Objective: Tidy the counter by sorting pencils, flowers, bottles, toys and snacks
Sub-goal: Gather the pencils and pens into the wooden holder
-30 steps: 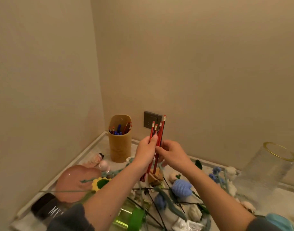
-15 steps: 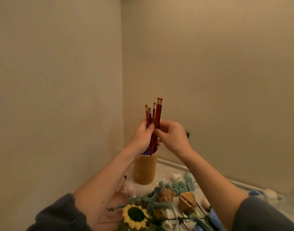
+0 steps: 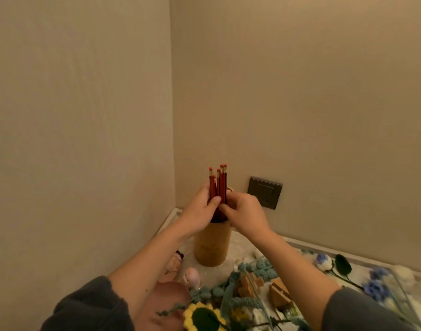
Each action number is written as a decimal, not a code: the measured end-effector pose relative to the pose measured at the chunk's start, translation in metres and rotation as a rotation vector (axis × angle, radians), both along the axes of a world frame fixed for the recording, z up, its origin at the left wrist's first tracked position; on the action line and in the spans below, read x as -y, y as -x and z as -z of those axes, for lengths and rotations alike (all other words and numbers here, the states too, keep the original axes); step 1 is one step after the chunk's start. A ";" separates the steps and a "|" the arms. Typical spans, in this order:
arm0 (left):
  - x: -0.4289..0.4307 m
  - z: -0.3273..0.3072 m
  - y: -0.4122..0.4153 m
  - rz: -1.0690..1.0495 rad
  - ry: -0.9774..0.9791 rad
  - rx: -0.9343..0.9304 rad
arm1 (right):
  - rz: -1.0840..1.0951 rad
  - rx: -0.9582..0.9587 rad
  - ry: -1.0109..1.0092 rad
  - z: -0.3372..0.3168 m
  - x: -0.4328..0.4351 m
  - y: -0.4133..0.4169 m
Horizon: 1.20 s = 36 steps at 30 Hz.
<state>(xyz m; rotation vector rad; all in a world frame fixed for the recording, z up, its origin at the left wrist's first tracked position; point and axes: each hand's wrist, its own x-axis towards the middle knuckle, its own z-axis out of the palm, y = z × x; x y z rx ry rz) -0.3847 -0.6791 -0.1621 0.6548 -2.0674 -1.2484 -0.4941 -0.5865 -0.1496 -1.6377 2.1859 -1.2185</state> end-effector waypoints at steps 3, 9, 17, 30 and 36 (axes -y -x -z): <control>0.004 0.007 -0.003 -0.003 -0.009 -0.009 | 0.022 -0.023 -0.094 0.012 0.002 0.002; 0.005 0.007 -0.008 0.021 -0.045 -0.129 | 0.106 0.076 0.079 0.012 -0.002 0.007; -0.005 -0.004 -0.009 -0.232 0.245 -0.111 | 0.191 0.061 0.146 0.007 -0.010 0.008; -0.034 0.056 -0.008 -0.382 -0.448 -0.061 | -0.057 0.369 -0.340 0.049 -0.008 0.010; -0.036 0.073 -0.005 -0.363 -0.530 0.001 | 0.039 0.398 -0.523 0.068 0.004 0.016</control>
